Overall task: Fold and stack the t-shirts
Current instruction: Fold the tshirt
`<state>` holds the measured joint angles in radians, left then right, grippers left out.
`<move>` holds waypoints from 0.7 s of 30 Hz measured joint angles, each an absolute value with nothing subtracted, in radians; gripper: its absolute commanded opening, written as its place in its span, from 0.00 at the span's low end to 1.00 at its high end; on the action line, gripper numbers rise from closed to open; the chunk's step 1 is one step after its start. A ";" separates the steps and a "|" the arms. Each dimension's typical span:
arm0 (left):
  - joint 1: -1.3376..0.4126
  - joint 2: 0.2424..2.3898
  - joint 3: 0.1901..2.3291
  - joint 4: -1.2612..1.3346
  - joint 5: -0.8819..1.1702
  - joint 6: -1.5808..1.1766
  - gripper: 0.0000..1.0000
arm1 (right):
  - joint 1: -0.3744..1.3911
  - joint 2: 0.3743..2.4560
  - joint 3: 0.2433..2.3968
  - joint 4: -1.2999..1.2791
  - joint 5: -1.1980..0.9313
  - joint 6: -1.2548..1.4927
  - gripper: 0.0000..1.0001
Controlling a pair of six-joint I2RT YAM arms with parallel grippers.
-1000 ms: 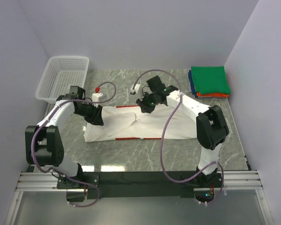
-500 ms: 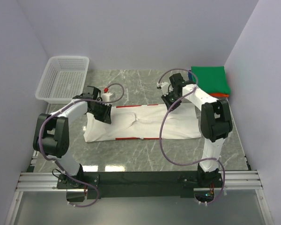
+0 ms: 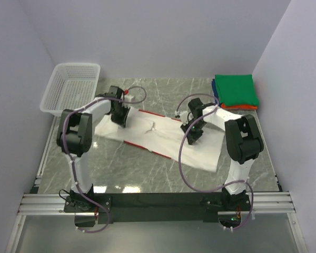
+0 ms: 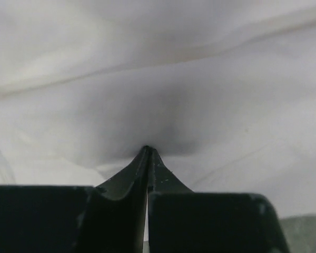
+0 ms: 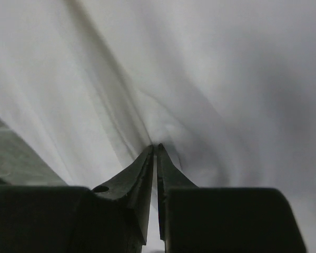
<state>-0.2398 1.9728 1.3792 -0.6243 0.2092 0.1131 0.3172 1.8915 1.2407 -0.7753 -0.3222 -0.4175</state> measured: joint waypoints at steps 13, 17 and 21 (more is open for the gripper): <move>-0.238 2.239 1.968 -0.561 0.150 0.173 0.18 | 0.431 1.701 1.231 -0.879 -0.592 -0.409 0.15; -0.238 2.069 1.825 -0.539 0.213 0.110 0.14 | 0.352 1.707 1.248 -0.847 -0.507 -0.408 0.14; -0.241 1.987 1.720 -0.527 0.266 0.037 0.09 | 0.368 1.771 1.250 -0.838 -0.482 -0.396 0.12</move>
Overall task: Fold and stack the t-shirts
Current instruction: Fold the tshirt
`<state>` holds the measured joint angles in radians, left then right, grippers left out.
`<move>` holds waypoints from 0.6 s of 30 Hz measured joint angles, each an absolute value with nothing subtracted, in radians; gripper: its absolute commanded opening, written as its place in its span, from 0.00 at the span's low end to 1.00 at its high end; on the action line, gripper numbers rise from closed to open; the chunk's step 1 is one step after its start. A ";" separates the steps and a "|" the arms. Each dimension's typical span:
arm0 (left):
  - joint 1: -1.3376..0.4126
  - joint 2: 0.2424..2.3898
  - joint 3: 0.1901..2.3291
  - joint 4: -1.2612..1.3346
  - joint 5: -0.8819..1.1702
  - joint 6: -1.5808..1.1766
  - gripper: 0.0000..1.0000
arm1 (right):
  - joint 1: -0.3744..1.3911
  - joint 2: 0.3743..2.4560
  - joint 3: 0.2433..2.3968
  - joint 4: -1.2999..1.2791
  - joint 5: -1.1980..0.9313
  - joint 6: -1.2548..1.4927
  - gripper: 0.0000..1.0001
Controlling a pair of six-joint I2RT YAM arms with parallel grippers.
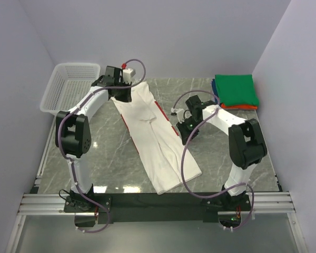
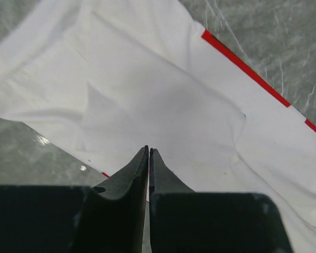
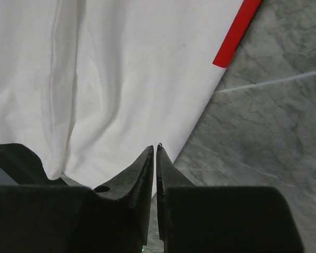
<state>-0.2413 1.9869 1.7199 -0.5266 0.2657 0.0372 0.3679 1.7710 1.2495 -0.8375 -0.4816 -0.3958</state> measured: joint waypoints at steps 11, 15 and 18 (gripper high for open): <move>-0.263 2.053 1.590 -0.553 0.279 -0.054 0.05 | 0.422 1.852 1.155 -0.759 -0.485 -0.347 0.07; -0.270 2.121 1.617 -0.558 0.263 -0.054 0.02 | 0.476 1.850 1.111 -0.751 -0.545 -0.313 0.05; -0.270 2.230 1.742 -0.612 0.267 -0.053 0.01 | 0.519 1.859 1.110 -0.746 -0.590 -0.297 0.07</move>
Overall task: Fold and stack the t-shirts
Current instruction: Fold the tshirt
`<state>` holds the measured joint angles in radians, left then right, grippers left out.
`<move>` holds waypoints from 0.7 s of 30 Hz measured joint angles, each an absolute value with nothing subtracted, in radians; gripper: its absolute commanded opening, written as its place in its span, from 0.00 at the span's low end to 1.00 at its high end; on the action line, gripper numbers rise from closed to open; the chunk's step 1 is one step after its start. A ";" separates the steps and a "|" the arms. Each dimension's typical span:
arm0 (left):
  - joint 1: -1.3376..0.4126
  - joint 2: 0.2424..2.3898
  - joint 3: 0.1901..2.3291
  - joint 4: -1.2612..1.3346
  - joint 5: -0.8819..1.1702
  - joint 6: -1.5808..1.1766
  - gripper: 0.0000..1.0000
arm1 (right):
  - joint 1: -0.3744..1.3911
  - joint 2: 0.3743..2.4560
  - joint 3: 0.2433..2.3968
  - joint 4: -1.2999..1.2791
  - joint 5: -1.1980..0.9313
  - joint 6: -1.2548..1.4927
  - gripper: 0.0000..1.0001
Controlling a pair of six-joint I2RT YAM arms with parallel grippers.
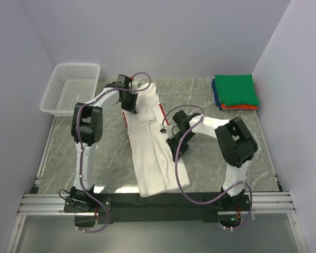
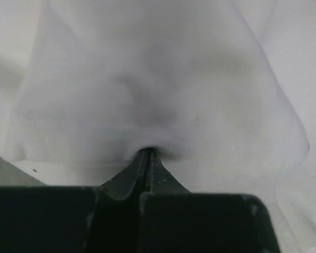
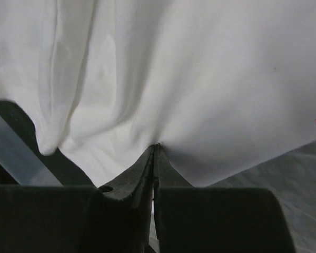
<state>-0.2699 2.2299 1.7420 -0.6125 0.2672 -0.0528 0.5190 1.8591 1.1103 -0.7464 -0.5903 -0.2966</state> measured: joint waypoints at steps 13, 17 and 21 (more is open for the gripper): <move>-0.277 2.531 2.221 -0.543 0.210 0.029 0.29 | 0.512 1.998 1.352 -0.759 -0.630 -0.228 0.33; -0.276 2.504 2.183 -0.504 0.211 0.063 0.31 | 0.498 1.988 1.363 -0.754 -0.642 -0.222 0.32; -0.273 2.415 2.112 -0.477 0.220 0.067 0.34 | 0.497 1.955 1.355 -0.745 -0.648 -0.211 0.26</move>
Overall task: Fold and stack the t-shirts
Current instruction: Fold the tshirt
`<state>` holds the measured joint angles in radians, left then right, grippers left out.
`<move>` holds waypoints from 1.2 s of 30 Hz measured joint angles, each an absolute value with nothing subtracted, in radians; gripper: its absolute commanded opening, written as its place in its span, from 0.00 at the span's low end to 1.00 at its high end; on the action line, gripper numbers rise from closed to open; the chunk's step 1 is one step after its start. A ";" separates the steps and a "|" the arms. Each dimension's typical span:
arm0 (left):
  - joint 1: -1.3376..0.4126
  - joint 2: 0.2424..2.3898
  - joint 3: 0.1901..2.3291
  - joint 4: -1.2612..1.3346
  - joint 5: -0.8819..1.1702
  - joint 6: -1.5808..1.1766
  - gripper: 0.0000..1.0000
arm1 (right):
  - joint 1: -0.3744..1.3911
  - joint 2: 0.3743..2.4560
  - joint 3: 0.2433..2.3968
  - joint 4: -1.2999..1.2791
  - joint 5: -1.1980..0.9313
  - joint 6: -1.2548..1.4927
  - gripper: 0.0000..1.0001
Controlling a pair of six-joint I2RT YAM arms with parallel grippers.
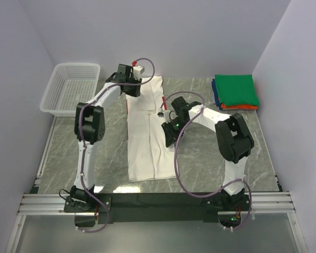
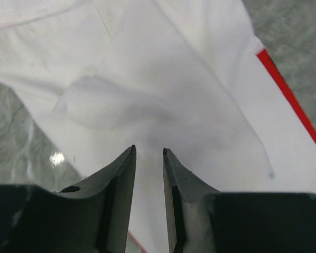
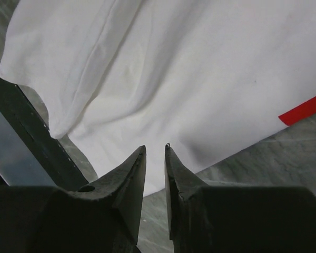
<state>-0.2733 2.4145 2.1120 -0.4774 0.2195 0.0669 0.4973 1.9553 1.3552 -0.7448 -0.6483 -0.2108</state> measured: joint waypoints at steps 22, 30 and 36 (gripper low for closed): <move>-0.177 0.987 0.870 -0.598 0.655 0.624 0.69 | 0.672 1.141 0.887 -0.607 -0.466 -0.577 0.54; -0.365 0.827 0.643 -0.727 0.717 0.889 0.70 | 0.944 0.981 0.553 -0.476 -0.304 -0.788 0.56; -0.607 0.790 0.487 -0.669 0.643 0.898 0.68 | 1.070 1.006 0.453 -0.368 -0.223 -0.873 0.56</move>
<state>-0.6071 0.7898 0.4866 -0.6689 0.6426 0.8982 1.0698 1.0061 0.4530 -0.3679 -0.2230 -0.8734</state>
